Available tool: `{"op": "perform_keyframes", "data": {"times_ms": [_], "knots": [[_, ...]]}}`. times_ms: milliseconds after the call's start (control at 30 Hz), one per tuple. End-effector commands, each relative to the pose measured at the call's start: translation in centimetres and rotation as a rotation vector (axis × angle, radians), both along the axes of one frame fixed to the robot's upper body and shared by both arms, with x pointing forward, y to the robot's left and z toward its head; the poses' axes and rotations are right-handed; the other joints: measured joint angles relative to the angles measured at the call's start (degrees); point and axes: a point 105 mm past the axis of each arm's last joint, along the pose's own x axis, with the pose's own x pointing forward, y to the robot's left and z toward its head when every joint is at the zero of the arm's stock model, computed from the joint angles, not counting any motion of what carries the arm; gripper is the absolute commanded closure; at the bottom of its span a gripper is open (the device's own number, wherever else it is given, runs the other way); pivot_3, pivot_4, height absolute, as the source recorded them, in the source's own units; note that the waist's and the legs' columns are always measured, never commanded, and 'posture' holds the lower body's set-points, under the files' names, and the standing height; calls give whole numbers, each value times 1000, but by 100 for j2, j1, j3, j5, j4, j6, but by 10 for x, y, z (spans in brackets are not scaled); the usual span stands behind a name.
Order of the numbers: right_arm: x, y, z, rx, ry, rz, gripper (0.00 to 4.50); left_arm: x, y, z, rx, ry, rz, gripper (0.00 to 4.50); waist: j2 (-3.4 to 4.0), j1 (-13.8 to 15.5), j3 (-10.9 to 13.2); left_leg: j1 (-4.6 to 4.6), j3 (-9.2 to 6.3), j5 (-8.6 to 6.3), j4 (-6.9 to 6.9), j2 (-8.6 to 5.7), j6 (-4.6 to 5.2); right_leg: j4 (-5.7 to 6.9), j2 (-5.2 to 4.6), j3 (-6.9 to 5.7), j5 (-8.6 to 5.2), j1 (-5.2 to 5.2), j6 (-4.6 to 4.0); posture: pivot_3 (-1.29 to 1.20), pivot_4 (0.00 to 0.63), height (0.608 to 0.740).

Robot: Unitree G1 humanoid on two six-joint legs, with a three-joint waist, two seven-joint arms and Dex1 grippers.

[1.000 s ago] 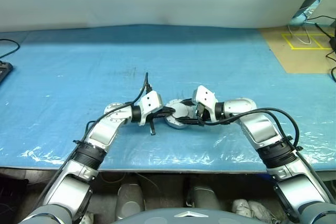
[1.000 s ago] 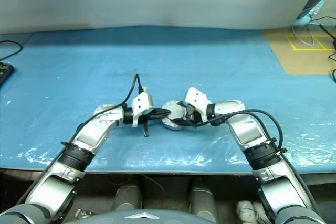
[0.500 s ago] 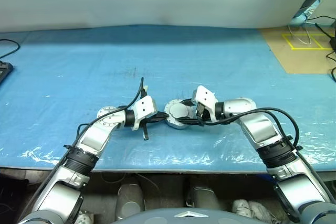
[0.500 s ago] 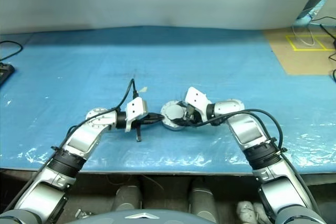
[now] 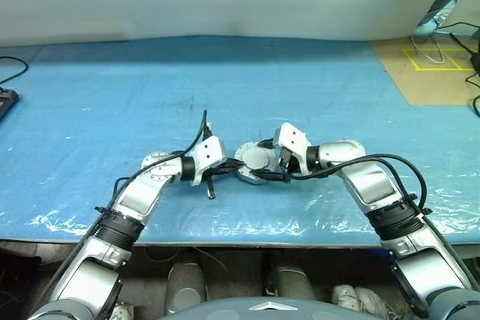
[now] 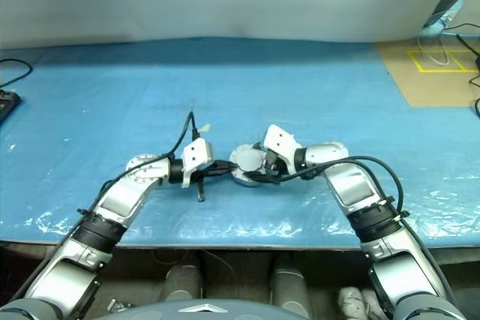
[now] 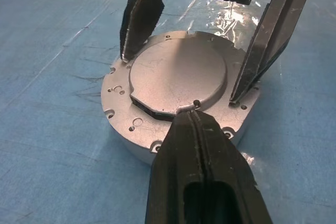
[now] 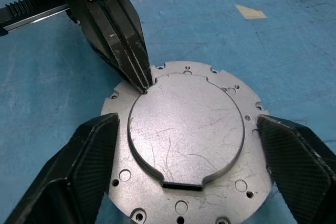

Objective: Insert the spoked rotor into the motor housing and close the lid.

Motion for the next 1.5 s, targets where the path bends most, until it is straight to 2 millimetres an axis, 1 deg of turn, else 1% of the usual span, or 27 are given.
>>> {"op": "perform_keyframes", "data": {"times_ms": [33, 100, 200, 267, 333, 367, 433, 500, 533, 567, 633, 667, 733, 833, 900, 1033, 1133, 1233, 1300, 1333, 1367, 1400, 1500], "knots": [[-3, -5, -12, 4, 65, -45, 58, -2, 2, -18, 54, 43, 4, 4500, 0, 4, 0, 0, 0, 0, 0, 0, 0, 0, 0, 0, 0, 0, 0, 0, 150, 740], [3, -5, -1, 33, 16, -71, 58, -1, 3, -19, 56, 44, 4, 4500, 0, 4, 0, 1, 0, 0, 0, 0, 0, -2, 0, -1, -1, -2, 1, 0, 150, 740], [9, -4, 25, 117, -38, -95, 58, -1, 4, -21, 59, 46, 5, 4500, 0, 5, 1, 0, 0, 0, 0, -1, 0, -1, 0, -1, 2, -10, -4, 0, 150, 740], [11, -7, 39, 160, -65, -115, 58, -1, 5, -23, 61, 47, 5, 4500, 1, 4, 1, -5, 0, 1, 1, -1, -1, 0, 0, -1, 17, -17, -28, 0, 150, 740], [15, -12, 46, 166, -102, -148, 58, -1, 6, -25, 62, 48, 4, 4500, 1, 4, 1, -10, 0, 1, 0, -1, -2, -1, 0, -1, 19, -22, -32, 0, 150, 740], [16, -13, 51, 196, -100, -164, 58, -1, 6, -25, 62, 48, 4, 4500, 1, 2, 1, -10, 0, 1, -1, -1, -2, -2, 0, -1, 19, -23, -32, 0, 150, 740], [15, -17, 61, 270, -76, -191, 58, -1, 6, -26, 61, 49, 0, 4500, 1, 2, 1, -9, 0, 1, -8, -1, -3, -4, 0, -1, 18, -24, -30, 0, 150, 740], [15, -24, 63, 319, -26, -235, 58, -1, 5, -26, 61, 46, -1, 4500, 1, 2, 2, -9, 0, 1, -12, -1, -3, -4, 1, -1, 17, -25, -30, 0, 150, 740], [15, -28, 62, 337, 13, -261, 58, -1, 4, -26, 60, 44, -1, 4500, 1, 5, 2, -9, 0, 1, -13, -2, -3, -5, 1, -1, 17, -25, -30, 0, 150, 740], [14, -33, 59, 373, 93, -294, 58, -1, 4, -25, 59, 43, -1, 4500, 1, 8, 2, -9, 0, 1, -14, -3, -3, -5, 0, -1, 17, -25, -30, 0, 150, 740], [12, -44, 54, 498, 298, -370, 58, -1, 4, -23, 59, 39, 0, 4500, 1, 9, 2, -9, 0, 1, -13, -6, -3, -6, -1, 0, 17, -24, -30, 0, 150, 740], [8, -48, 46, 520, 376, -396, 58, -1, 3, -22, 59, 37, 1, 4500, 1, 9, 2, -9, 0, 1, -13, -6, -3, -6, -1, 1, 17, -24, -30, 0, 150, 740], [-1, -55, 34, 529, 478, -435, 58, -1, 3, -20, 58, 36, 1, 4500, 1, 13, 2, -8, 0, 2, -15, -5, -3, -7, -1, 0, 17, -24, -30, 0, 150, 740], [-12, -62, 24, 608, 612, -467, 58, -3, 4, -18, 59, 35, -4, 4500, 3, 15, 3, -10, 0, 2, -21, -5, -4, -14, 0, -1, 16, -24, -29, 0, 150, 740], [-18, -63, 21, 649, 663, -471, 58, -4, 5, -17, 61, 36, -7, 4500, 6, 6, 4, -10, 0, 2, -24, -5, -4, -17, 0, -1, 16, -25, -28, 0, 150, 740], [-25, -59, 5, 662, 733, -492, 58, -3, 5, -14, 61, 39, -5, 4500, 7, 4, 4, -8, 1, 2, -30, -5, -4, -17, 0, -2, 15, -26, -28, 0, 150, 740], [-28, -55, -9, 638, 772, -515, 58, -1, 7, -15, 66, 40, -1, 4500, 7, 6, 4, -8, 2, 2, -30, -5, -5, -17, 0, -2, 15, -25, -28, 0, 150, 740], [-31, -49, -16, 638, 802, -511, 58, 0, 9, -17, 71, 41, 3, 4500, 7, 3, 4, -8, 3, 2, -31, -5, -5, -20, 0, -1, 15, -25, -28, 0, 150, 740], [-36, -43, -28, 581, 821, -507, 58, 0, 11, -19, 76, 41, 5, 4500, 8, 3, 3, -7, 3, 2, -32, -5, -5, -20, 0, -2, 15, -25, -27, 0, 150, 740], [-41, -41, -38, 526, 829, -508, 58, 0, 11, -20, 78, 39, 6, 4500, 8, 3, 2, -6, 3, 2, -34, -5, -5, -20, 0, -2, 15, -24, -27, 0, 150, 740], [-42, -38, -41, 543, 854, -510, 58, 0, 12, -21, 77, 39, 8, 4500, 6, 4, 1, -6, 3, 2, -35, -4, -5, -20, 0, -2, 14, -22, -27, 0, 150, 740], [-41, -36, -41, 550, 857, -507, 58, 0, 12, -22, 77, 40, 9, 4500, 3, 3, -2, -6, 4, 2, -40, -5, -5, -22, 0, -2, 13, -14, -24, 0, 150, 740], [-28, -32, -30, 632, 833, -503, 58, 0, 15, -27, 78, 46, 18, 4500, 2, -12, -5, 3, 4, 2, -49, -5, -5, -29, 0, -2, -8, -3, 11, 0, 150, 740]]}}
